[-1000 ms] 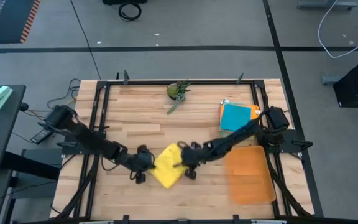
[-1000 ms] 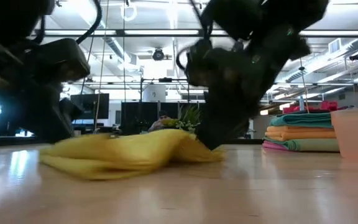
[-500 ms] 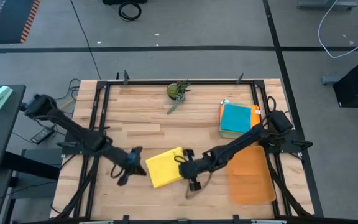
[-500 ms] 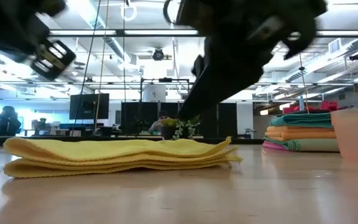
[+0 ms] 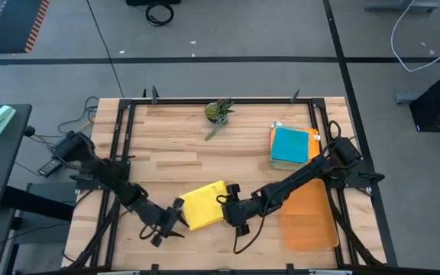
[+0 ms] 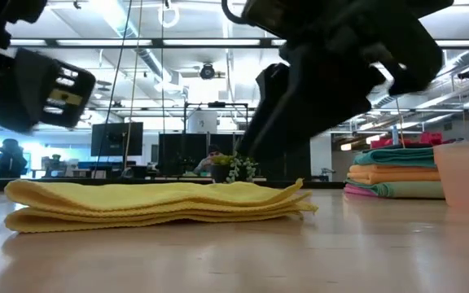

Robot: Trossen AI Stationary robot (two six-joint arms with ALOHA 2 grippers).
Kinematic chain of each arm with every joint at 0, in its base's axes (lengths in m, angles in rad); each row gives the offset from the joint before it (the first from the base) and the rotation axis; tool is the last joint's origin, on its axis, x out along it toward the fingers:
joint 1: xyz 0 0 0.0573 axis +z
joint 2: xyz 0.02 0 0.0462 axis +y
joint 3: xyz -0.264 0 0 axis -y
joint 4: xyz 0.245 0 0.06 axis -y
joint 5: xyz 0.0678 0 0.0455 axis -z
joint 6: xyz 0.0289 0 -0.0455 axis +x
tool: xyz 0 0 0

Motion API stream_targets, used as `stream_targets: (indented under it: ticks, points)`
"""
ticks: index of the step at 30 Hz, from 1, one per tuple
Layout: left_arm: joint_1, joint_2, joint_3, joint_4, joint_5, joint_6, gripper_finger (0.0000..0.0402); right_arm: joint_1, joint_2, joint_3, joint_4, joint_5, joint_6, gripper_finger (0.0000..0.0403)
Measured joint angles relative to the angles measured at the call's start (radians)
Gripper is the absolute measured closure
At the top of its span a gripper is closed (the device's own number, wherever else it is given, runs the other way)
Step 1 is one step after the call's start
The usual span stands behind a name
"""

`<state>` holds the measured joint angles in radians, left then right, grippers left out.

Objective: Fold microfiber towels
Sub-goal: Stack the yellow microfiber towel on top of the blue microfiber towel

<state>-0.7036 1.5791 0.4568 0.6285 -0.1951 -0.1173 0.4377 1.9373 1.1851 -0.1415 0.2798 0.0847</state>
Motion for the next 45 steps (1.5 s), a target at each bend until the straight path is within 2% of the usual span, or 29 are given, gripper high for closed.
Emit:
stream_targets:
  ticks: [4, 9, 11, 15, 23, 30, 34, 40, 43, 45]
  points:
    - [0.002, 0.082, 0.074, -0.035, -0.009, 0.095, 0.0176, 0.005, 0.0, -0.017, -0.039, -0.001, -0.066, 0.017]
    - [0.022, 0.137, 0.185, -0.317, -0.022, 0.112, 0.0167, -0.003, 0.0, -0.031, -0.039, -0.027, -0.068, 0.0169]
    - [0.029, 0.143, 0.206, -0.374, -0.021, 0.096, 0.0171, -0.005, 0.0, -0.031, -0.038, -0.027, -0.069, 0.0169]
    - [0.037, 0.143, 0.21, -0.389, -0.022, 0.075, 0.0183, -0.004, 0.0, -0.036, -0.035, -0.058, -0.07, 0.0169]
    - [0.065, 0.156, 0.213, -0.44, 0.006, -0.046, 0.0211, -0.03, -0.001, -0.129, 0.089, -0.101, -0.067, 0.0169]
    - [0.092, 0.181, 0.214, -0.455, 0.016, -0.071, 0.0251, -0.061, 0.03, -0.171, 0.145, -0.154, -0.043, 0.0178]
    - [0.099, 0.183, 0.214, -0.454, 0.014, -0.082, 0.0293, -0.062, 0.061, -0.167, 0.16, -0.146, -0.029, 0.0218]
    - [0.101, 0.183, 0.212, -0.46, 0.005, -0.111, 0.038, -0.061, 0.063, -0.167, 0.162, -0.119, -0.009, 0.0336]
    - [0.101, 0.183, 0.211, -0.454, 0.004, -0.121, 0.0388, -0.061, 0.062, -0.161, 0.15, -0.113, -0.001, 0.0386]
    - [0.101, 0.167, 0.207, -0.436, 0.003, -0.089, 0.0386, -0.063, 0.041, -0.161, 0.134, -0.12, 0.002, 0.0391]
